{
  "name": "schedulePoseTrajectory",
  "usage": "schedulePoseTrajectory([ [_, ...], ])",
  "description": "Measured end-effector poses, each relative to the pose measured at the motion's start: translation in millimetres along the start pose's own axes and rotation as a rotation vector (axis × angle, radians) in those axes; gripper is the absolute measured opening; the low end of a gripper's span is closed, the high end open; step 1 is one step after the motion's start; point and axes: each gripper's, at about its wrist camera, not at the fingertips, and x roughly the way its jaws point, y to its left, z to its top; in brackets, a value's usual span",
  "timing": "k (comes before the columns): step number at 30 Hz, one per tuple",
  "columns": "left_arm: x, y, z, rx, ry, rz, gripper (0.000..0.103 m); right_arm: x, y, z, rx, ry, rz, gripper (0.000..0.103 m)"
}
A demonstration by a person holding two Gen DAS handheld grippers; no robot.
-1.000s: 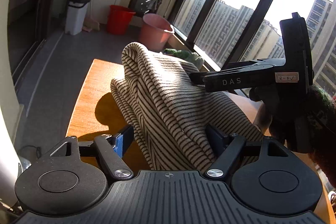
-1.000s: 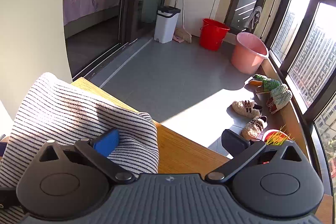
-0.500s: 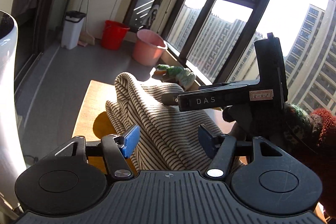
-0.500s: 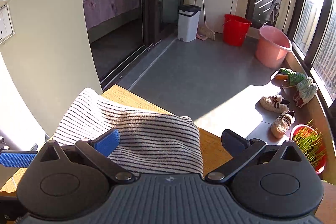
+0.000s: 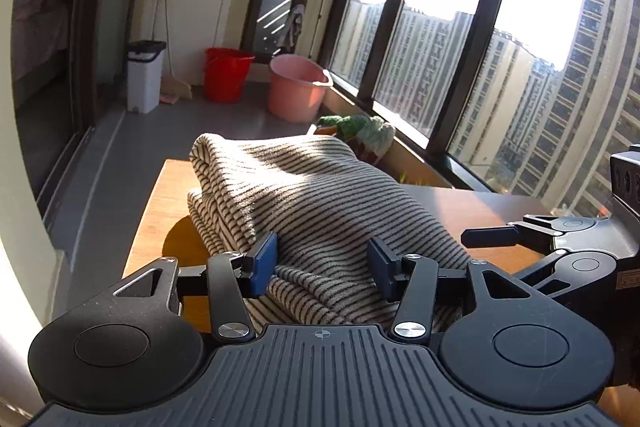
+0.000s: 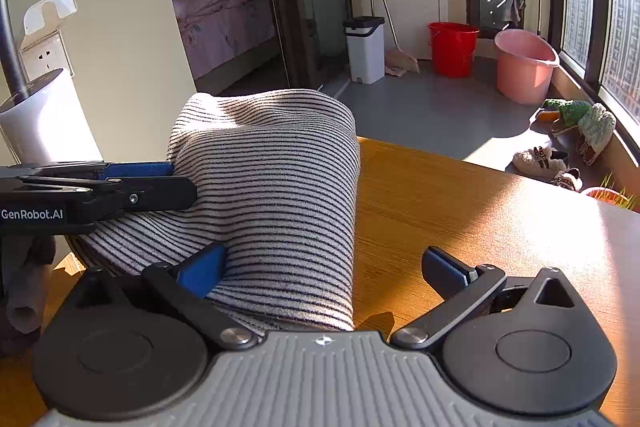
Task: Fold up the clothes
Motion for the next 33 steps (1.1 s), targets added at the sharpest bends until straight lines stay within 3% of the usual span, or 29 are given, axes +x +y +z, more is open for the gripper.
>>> schedulePoseTrajectory([
  [5, -19.5, -8.6, -3.8, -0.035, -0.067, 0.048, 0.057, -19.4, -14.2, -14.9, 0.145, -0.051, 0.039, 0.103],
  [9, -57.6, -25.7, -18.8, -0.060, -0.109, 0.156, 0.094, -51.6, -16.3, -36.9, 0.166, -0.063, 0.027, 0.103],
  [13, -75.9, -41.8, -49.5, -0.167, -0.018, 0.227, 0.103, -67.2, -8.8, -58.9, 0.157, 0.003, 0.055, 0.103],
  [16, -82.1, -53.2, -73.3, -0.231, 0.070, 0.264, 0.103, -74.5, 1.8, -74.1, 0.117, 0.016, 0.015, 0.103],
  [19, -91.0, -69.7, -85.8, -0.186, 0.073, 0.335, 0.103, -83.0, 6.2, -82.4, 0.135, 0.001, -0.008, 0.103],
  [26, -98.7, -79.7, -95.1, -0.168, 0.084, 0.381, 0.103, -109.2, -0.4, -101.9, 0.218, -0.041, -0.035, 0.103],
  [33, -87.3, -94.0, -95.1, -0.086, 0.142, 0.451, 0.103, -103.6, 34.7, -105.0, 0.022, 0.038, -0.183, 0.103],
])
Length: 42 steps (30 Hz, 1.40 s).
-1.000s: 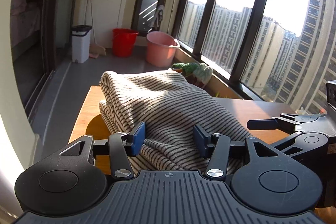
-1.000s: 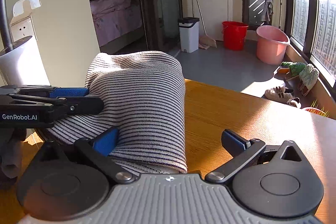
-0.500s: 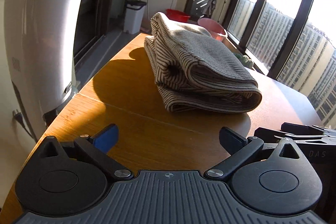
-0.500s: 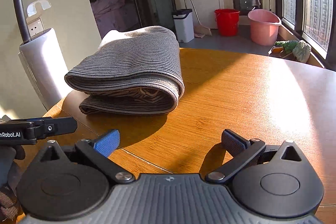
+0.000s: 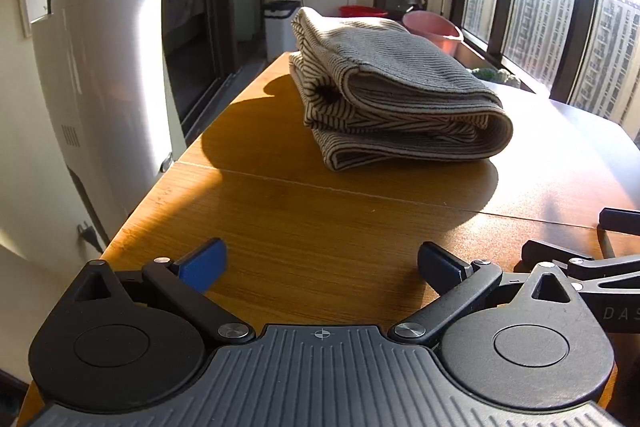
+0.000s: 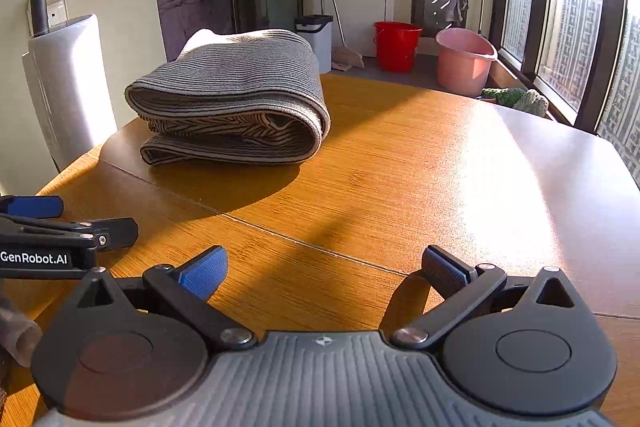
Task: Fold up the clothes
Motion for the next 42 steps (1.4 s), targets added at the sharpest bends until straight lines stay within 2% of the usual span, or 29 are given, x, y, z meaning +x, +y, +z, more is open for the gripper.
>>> schedulePoseTrajectory([
  [42, 0.3, -0.8, -2.0, -0.013, -0.003, 0.023, 0.103, 6.1, -7.8, 3.4, 0.011, -0.001, 0.003, 0.103],
])
